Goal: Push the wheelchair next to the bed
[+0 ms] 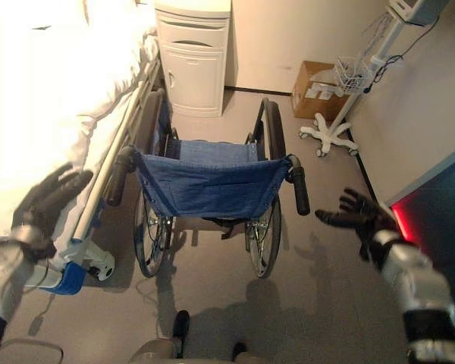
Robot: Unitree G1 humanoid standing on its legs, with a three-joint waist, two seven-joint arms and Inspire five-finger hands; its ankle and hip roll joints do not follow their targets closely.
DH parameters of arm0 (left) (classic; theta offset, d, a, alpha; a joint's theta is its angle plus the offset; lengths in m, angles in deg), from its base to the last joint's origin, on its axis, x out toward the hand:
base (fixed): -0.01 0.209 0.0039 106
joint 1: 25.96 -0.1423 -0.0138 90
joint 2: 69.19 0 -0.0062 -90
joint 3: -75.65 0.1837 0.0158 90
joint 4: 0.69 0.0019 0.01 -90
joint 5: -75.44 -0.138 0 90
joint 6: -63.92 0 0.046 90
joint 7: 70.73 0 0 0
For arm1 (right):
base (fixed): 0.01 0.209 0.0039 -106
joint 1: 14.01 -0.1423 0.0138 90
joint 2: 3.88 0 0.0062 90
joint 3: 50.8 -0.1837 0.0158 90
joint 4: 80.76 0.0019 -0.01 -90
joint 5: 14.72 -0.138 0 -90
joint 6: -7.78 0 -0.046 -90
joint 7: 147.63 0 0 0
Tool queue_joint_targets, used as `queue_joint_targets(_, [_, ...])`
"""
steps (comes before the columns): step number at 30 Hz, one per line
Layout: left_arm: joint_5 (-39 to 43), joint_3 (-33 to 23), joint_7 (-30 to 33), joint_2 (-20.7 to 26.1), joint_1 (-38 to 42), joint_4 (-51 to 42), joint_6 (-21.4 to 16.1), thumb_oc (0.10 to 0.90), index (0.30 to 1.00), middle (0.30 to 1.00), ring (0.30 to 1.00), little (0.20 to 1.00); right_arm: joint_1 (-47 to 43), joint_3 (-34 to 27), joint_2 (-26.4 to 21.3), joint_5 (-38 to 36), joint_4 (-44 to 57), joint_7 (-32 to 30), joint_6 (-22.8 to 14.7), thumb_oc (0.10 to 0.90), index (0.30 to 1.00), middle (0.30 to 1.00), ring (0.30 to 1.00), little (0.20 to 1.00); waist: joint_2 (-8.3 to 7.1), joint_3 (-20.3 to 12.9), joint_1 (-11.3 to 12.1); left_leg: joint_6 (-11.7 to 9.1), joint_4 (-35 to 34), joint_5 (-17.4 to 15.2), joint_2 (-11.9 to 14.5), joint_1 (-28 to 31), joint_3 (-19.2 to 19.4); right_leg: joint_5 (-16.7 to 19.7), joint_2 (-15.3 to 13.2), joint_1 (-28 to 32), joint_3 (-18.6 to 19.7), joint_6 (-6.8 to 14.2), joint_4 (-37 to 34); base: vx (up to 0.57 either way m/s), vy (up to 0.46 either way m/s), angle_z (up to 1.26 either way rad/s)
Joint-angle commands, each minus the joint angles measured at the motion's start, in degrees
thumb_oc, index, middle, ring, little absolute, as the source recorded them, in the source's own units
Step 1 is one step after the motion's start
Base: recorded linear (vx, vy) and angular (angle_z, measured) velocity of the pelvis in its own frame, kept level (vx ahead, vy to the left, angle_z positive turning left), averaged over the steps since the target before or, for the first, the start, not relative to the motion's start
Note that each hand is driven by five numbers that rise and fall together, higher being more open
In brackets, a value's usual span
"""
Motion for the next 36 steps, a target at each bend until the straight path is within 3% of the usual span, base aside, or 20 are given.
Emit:
queue_joint_targets(1, [-9.77,-1.75,6.17,-0.36,1.51,-0.52,-12.05,0.800,0.900,0.900,0.900,0.900,-1.22,1.20,0.54,5.02,5.56,-3.97,-12.74,0.800,0.900,0.900,0.900,0.900,1.50,-5.70,0.80,-2.18,0.56,-5.22,1.90,6.00,2.28,8.35,-0.21,-4.74,-1.17,-0.91,2.91,0.00,0.000,0.00])
queue_joint_targets(7, [-17.20,2.89,16.34,-5.41,0.80,4.80,-17.32,0.800,0.900,0.900,0.900,0.900,0.37,6.92,8.44,9.21,2.93,-12.04,-19.85,0.800,0.900,0.900,0.900,0.900,2.05,-5.38,0.83,-2.05,0.56,-5.21,1.94,5.88,2.03,7.95,-0.22,-5.00,-1.60,-1.27,3.06,-0.03,0.008,0.07])
queue_joint_targets(9, [-19.65,4.39,18.06,-6.38,0.49,6.16,-18.44,0.800,0.900,0.900,0.900,0.900,1.05,8.55,9.36,11.26,2.00,-12.89,-20.63,0.800,0.900,0.900,0.900,0.900,2.14,-5.23,0.76,-2.08,0.56,-5.79,1.97,6.15,2.06,7.53,-0.26,-4.76,-1.62,-1.19,3.03,0.00,0.000,0.00])
queue_joint_targets(16, [-19.71,9.52,17.48,-10.61,0.01,12.34,-20.50,0.800,0.900,0.900,0.900,0.900,3.45,15.30,13.48,11.96,0.93,-12.53,-21.64,0.800,0.900,0.900,0.900,0.900,2.09,-5.19,-0.06,-1.86,0.56,-6.06,1.98,5.91,2.38,7.25,-0.04,-5.48,-0.98,-1.37,3.39,-0.01,0.001,-0.01])
queue_joint_targets(24, [-21.14,14.40,21.80,-15.22,-0.62,17.44,-20.90,0.800,0.900,0.900,0.900,0.900,5.42,22.51,16.44,20.01,0.80,-20.15,-26.86,0.800,0.900,0.900,0.900,0.900,2.42,-5.35,-0.79,-1.75,0.56,-6.40,1.88,5.56,2.72,6.96,0.17,-6.12,-0.07,-1.40,3.59,-0.01,0.003,0.00])
queue_joint_targets(32, [-20.96,15.31,22.73,-20.14,-3.97,25.21,-22.52,0.800,0.900,0.900,0.900,0.900,10.87,25.15,19.15,32.26,-7.61,-27.97,-39.03,0.800,0.900,0.900,0.900,0.900,2.80,-5.07,-1.82,-1.00,0.56,-7.25,1.39,5.55,3.46,6.57,0.34,-6.93,0.97,-1.13,4.10,-0.02,0.009,-0.06])
queue_joint_targets(36, [-19.07,15.82,21.99,-21.02,-3.97,27.77,-23.06,0.800,0.900,0.900,0.900,0.900,10.72,25.37,19.11,34.68,-12.47,-30.19,-40.93,0.800,0.900,0.900,0.900,0.900,2.88,-4.70,-1.94,-0.78,0.56,-7.61,1.16,5.65,3.38,6.47,0.37,-7.09,1.18,-1.04,4.18,-0.03,-0.003,-0.05])
